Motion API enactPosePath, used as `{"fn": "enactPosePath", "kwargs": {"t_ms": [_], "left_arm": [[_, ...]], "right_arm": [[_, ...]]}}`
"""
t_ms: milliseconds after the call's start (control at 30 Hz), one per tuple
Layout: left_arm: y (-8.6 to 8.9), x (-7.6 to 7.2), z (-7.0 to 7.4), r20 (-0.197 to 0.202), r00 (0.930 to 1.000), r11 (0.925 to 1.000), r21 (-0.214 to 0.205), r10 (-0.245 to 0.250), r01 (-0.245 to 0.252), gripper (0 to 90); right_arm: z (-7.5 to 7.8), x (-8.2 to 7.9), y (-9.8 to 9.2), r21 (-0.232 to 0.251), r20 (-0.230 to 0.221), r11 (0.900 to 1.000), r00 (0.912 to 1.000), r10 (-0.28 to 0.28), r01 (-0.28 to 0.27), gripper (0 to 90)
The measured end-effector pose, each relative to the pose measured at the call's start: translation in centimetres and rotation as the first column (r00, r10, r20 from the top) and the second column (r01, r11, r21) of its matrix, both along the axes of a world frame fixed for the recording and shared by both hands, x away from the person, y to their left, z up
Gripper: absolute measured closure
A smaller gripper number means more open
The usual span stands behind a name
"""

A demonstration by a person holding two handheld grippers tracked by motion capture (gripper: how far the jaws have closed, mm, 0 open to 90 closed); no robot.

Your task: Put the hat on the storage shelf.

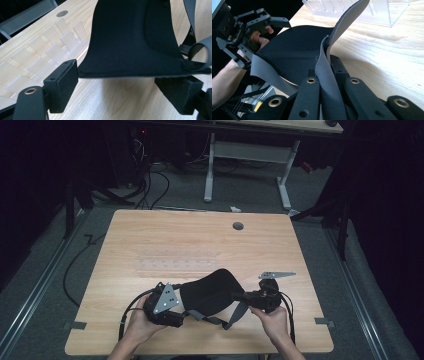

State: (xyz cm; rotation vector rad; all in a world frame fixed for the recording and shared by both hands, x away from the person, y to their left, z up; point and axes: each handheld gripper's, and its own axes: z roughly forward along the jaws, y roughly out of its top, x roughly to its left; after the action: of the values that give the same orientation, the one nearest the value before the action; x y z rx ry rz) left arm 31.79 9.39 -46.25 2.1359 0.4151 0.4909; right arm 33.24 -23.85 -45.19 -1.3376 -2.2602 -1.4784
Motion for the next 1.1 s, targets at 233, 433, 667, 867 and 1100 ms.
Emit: {"fn": "enactPosePath", "kwargs": {"t_ms": [233,433,667,867,1100], "left_arm": [[0.1,-0.1,0.1,0.004,1.0000,1.0000,-0.005,-0.002,0.002,19.5],[-0.1,-0.1,0.0,0.011,0.9999,0.9999,-0.011,-0.012,0.012,21.7],[-0.2,-0.3,0.0,0.029,0.9993,0.9997,-0.013,-0.022,0.022,32.0],[-0.2,-0.4,0.1,0.038,0.9987,0.9993,-0.012,-0.035,0.035,39.1],[-0.7,-0.9,0.2,0.045,0.9982,0.9991,0.014,-0.040,0.039,34.5]], "right_arm": [[0.2,0.2,0.5,0.003,-0.015,0.9997,0.9996,0.023,-0.023,86.4],[0.3,0.3,1.0,0.019,-0.021,0.9992,0.9991,0.037,-0.036,86.4],[0.6,0.5,1.5,0.030,-0.017,0.9982,0.9985,0.052,-0.052,86.4],[0.6,0.8,1.6,0.026,-0.034,0.9984,0.9981,0.051,-0.050,86.4],[0.5,0.9,1.7,0.018,-0.051,0.9992,0.9981,0.036,-0.036,86.5]]}}
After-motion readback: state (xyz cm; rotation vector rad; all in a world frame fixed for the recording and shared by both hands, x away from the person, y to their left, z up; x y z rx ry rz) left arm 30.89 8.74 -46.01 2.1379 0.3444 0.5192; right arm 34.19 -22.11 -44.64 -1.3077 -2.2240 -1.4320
